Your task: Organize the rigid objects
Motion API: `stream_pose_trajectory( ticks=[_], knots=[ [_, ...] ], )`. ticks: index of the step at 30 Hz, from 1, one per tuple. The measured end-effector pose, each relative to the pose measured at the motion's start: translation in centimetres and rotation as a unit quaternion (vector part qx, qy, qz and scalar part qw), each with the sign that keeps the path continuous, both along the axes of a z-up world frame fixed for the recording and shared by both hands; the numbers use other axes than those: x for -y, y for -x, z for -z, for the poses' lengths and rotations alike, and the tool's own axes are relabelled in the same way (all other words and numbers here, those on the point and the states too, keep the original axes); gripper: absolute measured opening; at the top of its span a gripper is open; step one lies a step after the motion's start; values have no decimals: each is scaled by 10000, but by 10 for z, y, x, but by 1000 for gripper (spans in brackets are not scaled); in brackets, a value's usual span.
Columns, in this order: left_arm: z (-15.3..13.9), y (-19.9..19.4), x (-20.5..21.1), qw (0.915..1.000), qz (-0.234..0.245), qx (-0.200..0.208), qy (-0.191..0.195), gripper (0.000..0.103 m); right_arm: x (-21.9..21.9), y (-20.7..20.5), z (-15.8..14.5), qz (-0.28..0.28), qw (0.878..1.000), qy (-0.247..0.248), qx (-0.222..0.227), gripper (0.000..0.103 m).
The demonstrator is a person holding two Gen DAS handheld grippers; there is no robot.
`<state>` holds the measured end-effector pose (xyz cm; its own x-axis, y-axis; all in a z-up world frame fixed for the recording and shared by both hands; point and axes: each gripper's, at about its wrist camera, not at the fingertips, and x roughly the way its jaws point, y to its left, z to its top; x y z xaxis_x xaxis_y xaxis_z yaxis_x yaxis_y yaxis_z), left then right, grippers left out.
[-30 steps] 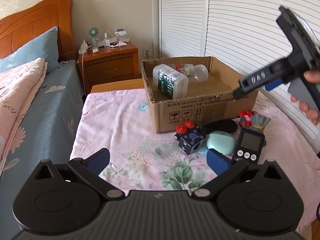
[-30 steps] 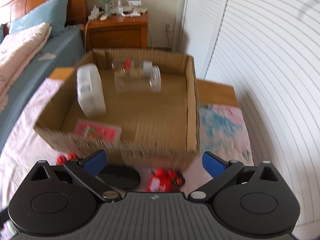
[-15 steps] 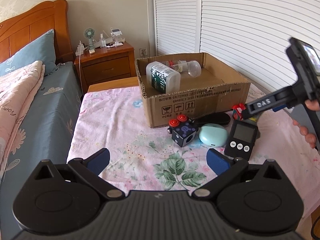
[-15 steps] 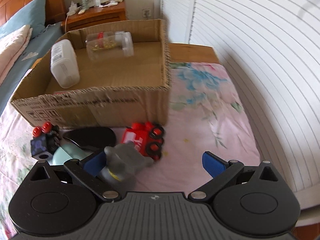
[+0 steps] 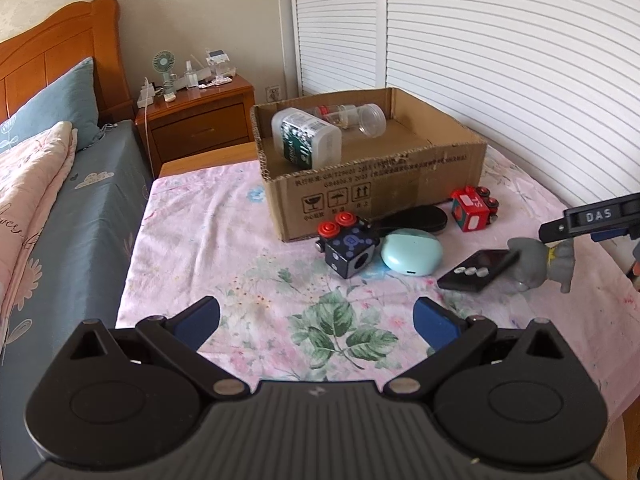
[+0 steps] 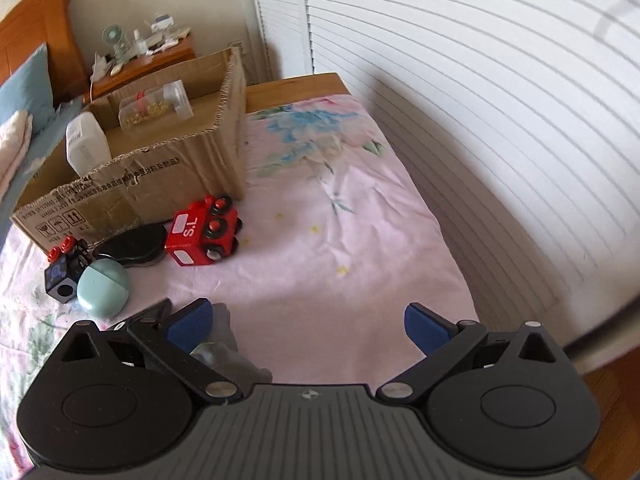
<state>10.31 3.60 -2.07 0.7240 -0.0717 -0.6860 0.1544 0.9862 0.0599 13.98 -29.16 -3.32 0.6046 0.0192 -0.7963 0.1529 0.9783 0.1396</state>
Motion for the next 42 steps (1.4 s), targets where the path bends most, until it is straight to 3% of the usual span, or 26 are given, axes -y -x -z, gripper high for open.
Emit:
stream_pose_trajectory(
  ticks=[8, 13, 21, 26, 28, 38, 42],
  knots=[
    [5, -2, 9, 9999, 50, -104, -98, 102, 5, 32, -13, -107, 9994, -52, 313, 103],
    [10, -4, 17, 9997, 161, -166, -121, 102, -6, 43, -21, -653, 9963, -203, 525, 103],
    [22, -12, 24, 9986, 472, -135, -207, 102, -42, 36, 20, -1328, 9905, 352, 21, 103],
    [29, -28, 22, 9963, 699, 57, -489, 102, -45, 39, 31, -1454, 9868, 708, 81, 103],
    [32, -40, 20, 9973, 518, 15, -517, 102, -46, 40, 32, -1488, 9854, 813, 122, 103],
    [40, -106, 25, 9997, -153, -138, 88, 102, -45, 41, 34, -1532, 9845, 819, 245, 103],
    [50, -121, 29, 9990, -340, -285, 27, 102, -46, 42, 34, -1522, 9846, 822, 264, 103]
  ],
)
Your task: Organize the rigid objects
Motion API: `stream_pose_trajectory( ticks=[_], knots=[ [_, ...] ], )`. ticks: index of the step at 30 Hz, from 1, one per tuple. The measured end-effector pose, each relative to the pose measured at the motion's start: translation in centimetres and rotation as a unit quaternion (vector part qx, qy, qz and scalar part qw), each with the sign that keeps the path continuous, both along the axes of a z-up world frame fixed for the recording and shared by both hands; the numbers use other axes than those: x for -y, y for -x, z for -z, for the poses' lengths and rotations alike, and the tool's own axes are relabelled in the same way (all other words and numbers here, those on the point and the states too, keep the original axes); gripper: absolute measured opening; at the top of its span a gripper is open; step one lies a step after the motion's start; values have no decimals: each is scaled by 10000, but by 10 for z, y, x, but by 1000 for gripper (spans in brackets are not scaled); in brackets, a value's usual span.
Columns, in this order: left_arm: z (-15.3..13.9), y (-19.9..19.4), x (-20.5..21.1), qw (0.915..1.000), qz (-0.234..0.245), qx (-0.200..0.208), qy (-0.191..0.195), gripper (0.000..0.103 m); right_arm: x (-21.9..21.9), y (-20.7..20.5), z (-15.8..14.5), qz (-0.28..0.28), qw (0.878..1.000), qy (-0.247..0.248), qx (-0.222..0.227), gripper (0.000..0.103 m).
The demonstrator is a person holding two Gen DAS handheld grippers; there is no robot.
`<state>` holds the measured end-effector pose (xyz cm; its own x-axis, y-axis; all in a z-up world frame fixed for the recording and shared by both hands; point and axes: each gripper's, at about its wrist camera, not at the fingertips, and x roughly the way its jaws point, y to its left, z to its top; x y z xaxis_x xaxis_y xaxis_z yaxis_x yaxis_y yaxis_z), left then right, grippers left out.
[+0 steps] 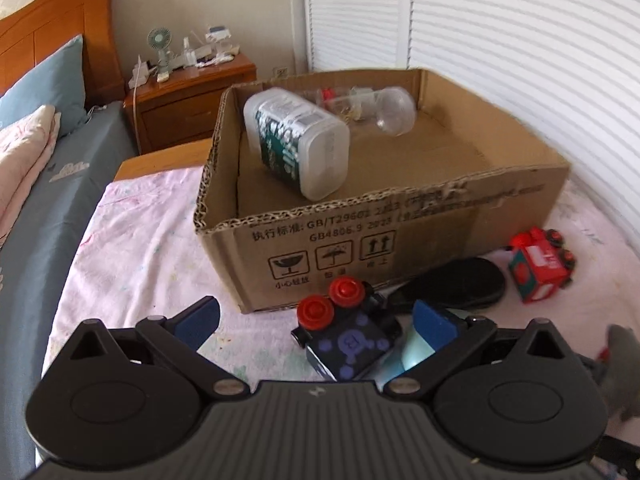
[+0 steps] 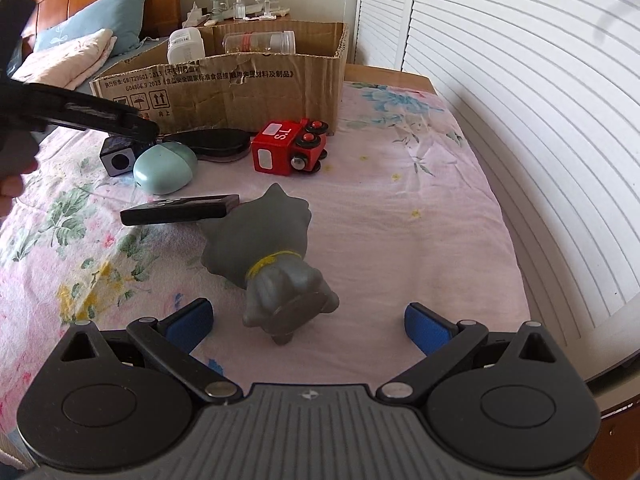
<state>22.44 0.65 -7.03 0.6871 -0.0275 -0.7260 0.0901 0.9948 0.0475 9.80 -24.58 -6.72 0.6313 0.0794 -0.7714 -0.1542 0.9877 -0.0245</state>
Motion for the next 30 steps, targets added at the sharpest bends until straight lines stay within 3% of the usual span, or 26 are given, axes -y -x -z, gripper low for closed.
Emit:
stream_pose_trajectory(
  ticks=[4, 12, 17, 20, 25, 27, 30],
  knots=[
    [7, 0, -8, 9998, -134, -132, 40, 102, 0, 0, 0, -10, 10000, 2, 5, 103],
    [11, 24, -34, 9989, -294, -234, -269, 102, 0, 3, 1, -29, 10000, -7, 82, 103],
    [13, 24, -36, 9998, -84, -120, -147, 99, 2, 5, 1, -83, 9998, -20, 153, 103],
    [16, 19, -35, 9999, 89, -68, 51, 92, 2, 7, 1, -107, 9998, -21, 165, 103],
    [14, 19, -33, 9988, 389, 63, 295, 61, 3, 7, 1, -191, 9997, -29, 180, 103],
    [13, 20, -32, 9984, 467, 65, 308, 55, 3, 7, 1, -243, 9995, -31, 196, 103],
    [13, 21, -30, 9984, 481, 76, 298, 55, 4, 4, 1, -478, 9987, -36, 185, 103]
  ],
)
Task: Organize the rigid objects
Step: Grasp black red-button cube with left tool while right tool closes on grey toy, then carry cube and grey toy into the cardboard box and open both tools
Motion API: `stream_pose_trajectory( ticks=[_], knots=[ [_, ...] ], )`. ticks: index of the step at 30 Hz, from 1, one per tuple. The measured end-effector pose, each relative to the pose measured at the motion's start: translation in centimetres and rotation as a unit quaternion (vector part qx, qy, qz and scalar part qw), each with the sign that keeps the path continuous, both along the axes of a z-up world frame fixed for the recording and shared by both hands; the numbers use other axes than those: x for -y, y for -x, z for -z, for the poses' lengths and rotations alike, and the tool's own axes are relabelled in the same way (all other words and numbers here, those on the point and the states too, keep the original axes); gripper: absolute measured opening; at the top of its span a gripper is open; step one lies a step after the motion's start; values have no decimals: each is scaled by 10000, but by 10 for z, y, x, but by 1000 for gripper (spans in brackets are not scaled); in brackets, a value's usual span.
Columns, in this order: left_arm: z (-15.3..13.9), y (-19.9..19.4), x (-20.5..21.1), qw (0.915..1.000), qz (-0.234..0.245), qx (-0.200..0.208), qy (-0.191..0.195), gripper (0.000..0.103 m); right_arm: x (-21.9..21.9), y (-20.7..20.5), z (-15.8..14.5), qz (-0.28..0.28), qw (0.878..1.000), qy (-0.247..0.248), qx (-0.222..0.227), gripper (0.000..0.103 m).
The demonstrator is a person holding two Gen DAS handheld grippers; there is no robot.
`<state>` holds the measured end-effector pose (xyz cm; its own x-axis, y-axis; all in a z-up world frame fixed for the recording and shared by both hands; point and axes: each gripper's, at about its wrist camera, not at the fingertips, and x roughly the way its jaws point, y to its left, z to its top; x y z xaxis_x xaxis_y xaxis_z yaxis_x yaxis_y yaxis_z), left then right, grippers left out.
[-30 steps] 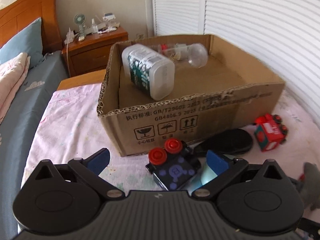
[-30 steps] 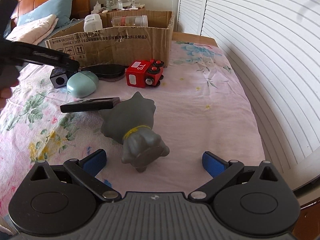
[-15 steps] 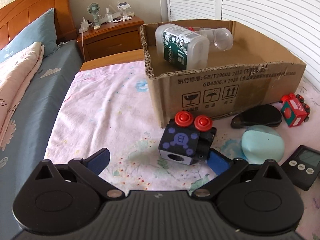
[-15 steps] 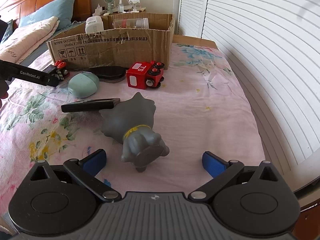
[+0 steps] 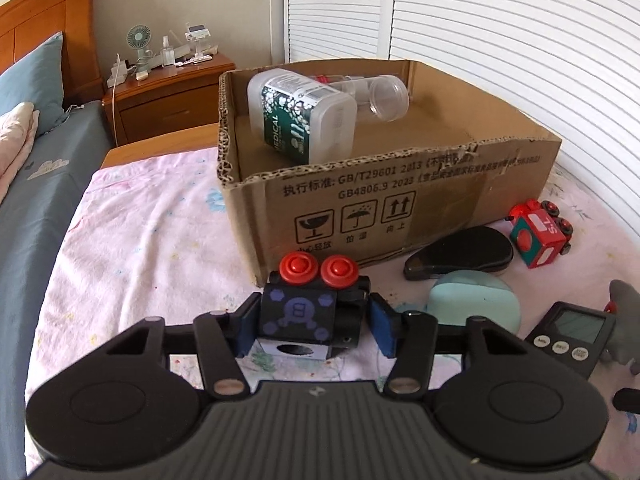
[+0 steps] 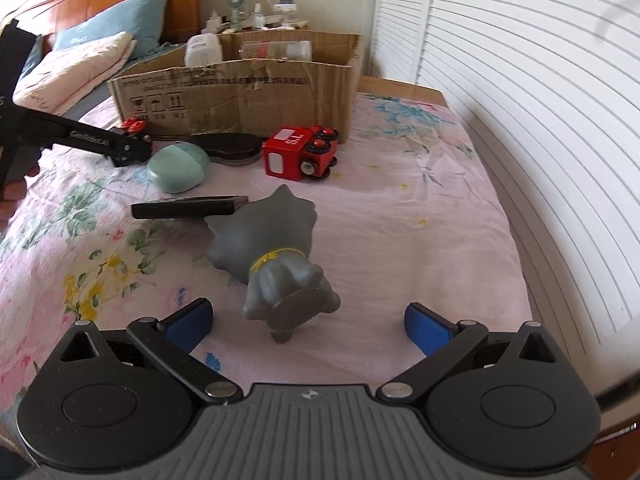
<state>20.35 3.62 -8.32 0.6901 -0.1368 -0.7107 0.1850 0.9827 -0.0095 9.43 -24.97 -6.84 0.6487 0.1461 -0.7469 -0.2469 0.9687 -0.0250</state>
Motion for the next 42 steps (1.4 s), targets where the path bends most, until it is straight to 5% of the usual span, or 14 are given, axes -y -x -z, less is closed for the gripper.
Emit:
stream_pose_trajectory(
  ticks=[8, 22, 42],
  knots=[
    [-1, 0, 0, 10000, -16, 3, 11, 55, -7, -16, -1, -739, 9972, 22, -83, 102],
    [-3, -4, 1, 10000, 5, -38, -86, 53, -19, -17, -15, -1229, 9919, 306, 70, 59],
    [-46, 29, -5, 9970, 699, -186, -284, 51, -12, -12, -57, -1091, 9938, 115, 195, 58]
  ],
)
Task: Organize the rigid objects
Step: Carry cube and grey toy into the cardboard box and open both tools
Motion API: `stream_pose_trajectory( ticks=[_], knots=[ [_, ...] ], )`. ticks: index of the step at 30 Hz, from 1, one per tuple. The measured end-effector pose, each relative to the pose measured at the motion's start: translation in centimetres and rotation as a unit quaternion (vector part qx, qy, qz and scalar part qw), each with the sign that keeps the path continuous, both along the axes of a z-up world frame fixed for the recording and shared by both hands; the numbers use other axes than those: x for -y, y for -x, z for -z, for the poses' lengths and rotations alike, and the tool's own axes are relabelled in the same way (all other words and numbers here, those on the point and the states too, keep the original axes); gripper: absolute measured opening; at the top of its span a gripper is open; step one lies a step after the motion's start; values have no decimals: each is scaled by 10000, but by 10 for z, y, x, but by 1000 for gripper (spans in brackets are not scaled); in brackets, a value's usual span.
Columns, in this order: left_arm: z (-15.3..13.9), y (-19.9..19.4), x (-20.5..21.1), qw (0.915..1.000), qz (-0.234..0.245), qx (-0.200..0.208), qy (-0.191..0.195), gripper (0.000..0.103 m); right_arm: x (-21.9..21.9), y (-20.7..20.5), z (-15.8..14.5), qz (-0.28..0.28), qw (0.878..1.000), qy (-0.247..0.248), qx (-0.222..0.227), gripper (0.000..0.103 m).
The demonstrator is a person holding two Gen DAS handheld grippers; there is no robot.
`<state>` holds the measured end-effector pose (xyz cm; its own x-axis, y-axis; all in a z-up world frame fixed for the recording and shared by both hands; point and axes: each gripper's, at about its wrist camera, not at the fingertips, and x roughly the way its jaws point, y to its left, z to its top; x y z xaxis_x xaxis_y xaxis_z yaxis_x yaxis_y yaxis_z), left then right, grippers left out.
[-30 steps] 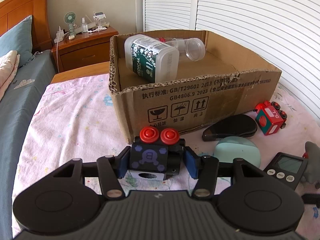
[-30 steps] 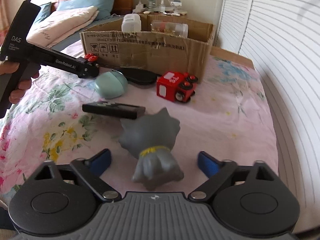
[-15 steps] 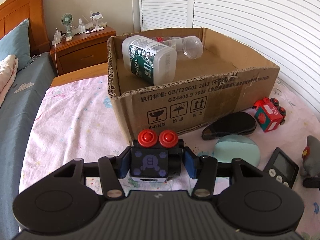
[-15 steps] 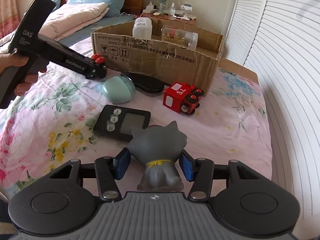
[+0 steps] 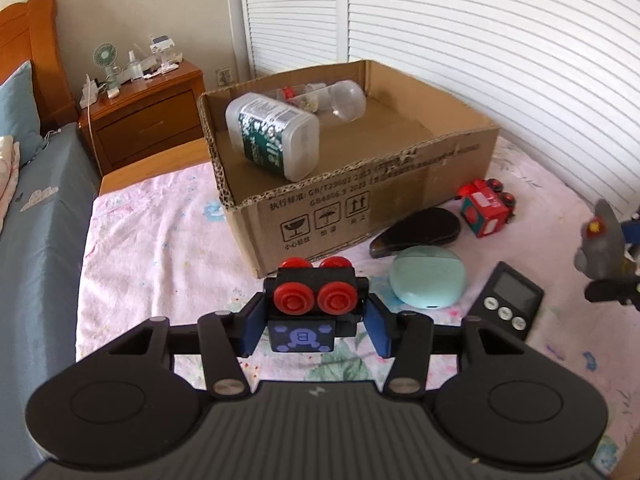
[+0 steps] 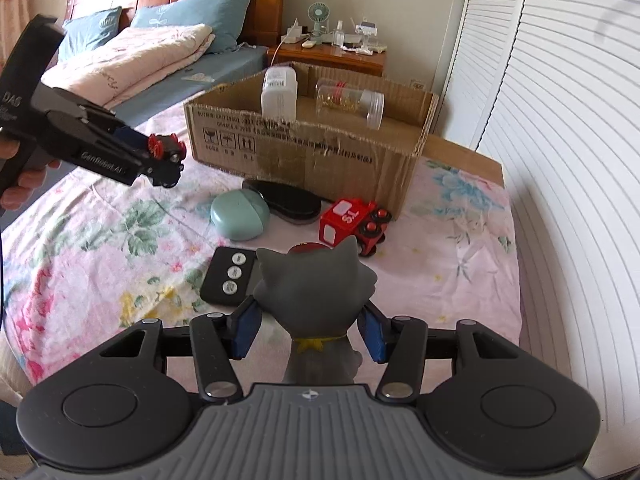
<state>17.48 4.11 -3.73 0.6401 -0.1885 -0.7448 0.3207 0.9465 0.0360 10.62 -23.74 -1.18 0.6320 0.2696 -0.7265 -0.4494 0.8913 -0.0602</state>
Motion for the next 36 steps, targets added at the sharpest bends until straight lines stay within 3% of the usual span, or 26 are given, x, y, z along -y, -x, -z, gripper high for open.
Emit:
stream_pose_trajectory(
  ticks=[11, 23, 25, 27, 30, 36],
  knots=[
    [-35, 11, 8, 9989, 446, 150, -4, 51, -8, -30, -46, -127, 9993, 13, 343, 58],
    [-58, -6, 12, 9977, 478, 482, -51, 51, -26, -131, -90, 36, 9978, -163, 645, 58],
    [-58, -9, 12, 9977, 475, 476, -42, 51, -29, -147, -90, 124, 9984, -165, 534, 64],
    [-58, -10, 11, 9978, 475, 470, -47, 51, -30, -156, -87, 312, 9982, -169, 476, 102],
    [-58, -12, 10, 9978, 462, 469, -39, 51, -28, -154, -83, 346, 9978, -422, 369, 103],
    [-61, -19, 10, 9979, 437, 487, -3, 51, -25, -137, -72, 580, 9973, -449, 64, 103]
  ],
)
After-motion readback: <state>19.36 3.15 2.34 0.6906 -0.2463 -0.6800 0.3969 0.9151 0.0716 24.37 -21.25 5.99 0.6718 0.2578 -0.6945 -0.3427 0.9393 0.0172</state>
